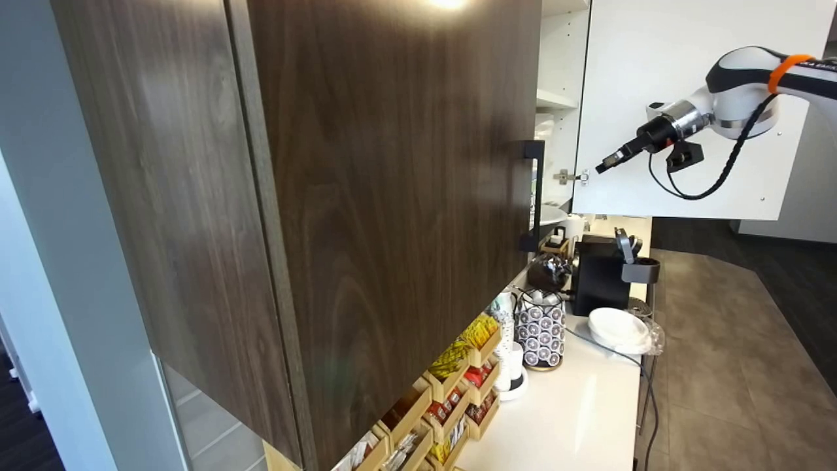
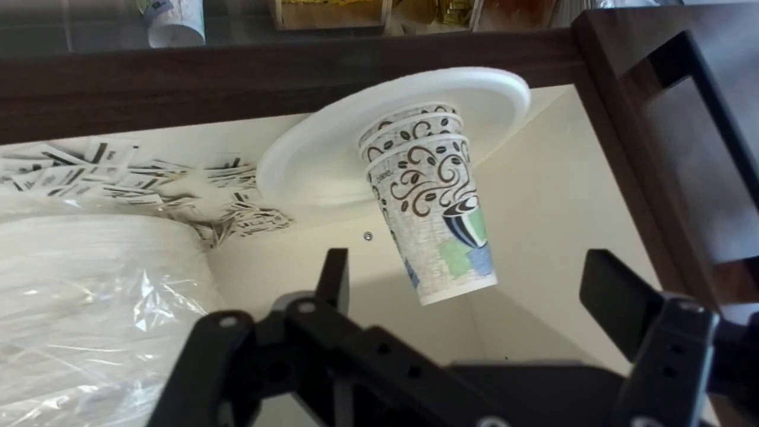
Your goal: Stack all the upside down white cups on the kitchen counter together and put them on the white plate, pick up the white plate and put it in the bottom shelf of the open cabinet
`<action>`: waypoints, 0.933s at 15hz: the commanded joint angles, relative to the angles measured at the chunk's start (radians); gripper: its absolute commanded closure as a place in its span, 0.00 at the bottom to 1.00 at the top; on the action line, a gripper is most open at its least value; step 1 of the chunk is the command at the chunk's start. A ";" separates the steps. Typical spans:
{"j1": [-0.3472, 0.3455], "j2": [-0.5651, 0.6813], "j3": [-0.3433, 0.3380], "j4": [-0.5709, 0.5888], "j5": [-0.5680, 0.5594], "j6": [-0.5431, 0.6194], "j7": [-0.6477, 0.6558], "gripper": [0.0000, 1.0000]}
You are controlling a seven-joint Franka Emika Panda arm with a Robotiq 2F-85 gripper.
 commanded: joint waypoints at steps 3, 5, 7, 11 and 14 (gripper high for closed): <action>0.018 -0.176 -0.035 -0.214 0.016 0.042 -0.175 0.00; 0.018 -0.213 -0.043 -0.256 0.010 0.051 -0.201 0.00; 0.018 -0.241 -0.052 -0.287 0.006 0.055 -0.225 0.00; 0.024 -0.225 -0.067 -0.256 -0.003 0.027 -0.212 0.00; 0.024 -0.249 -0.071 -0.286 -0.003 0.027 -0.225 0.00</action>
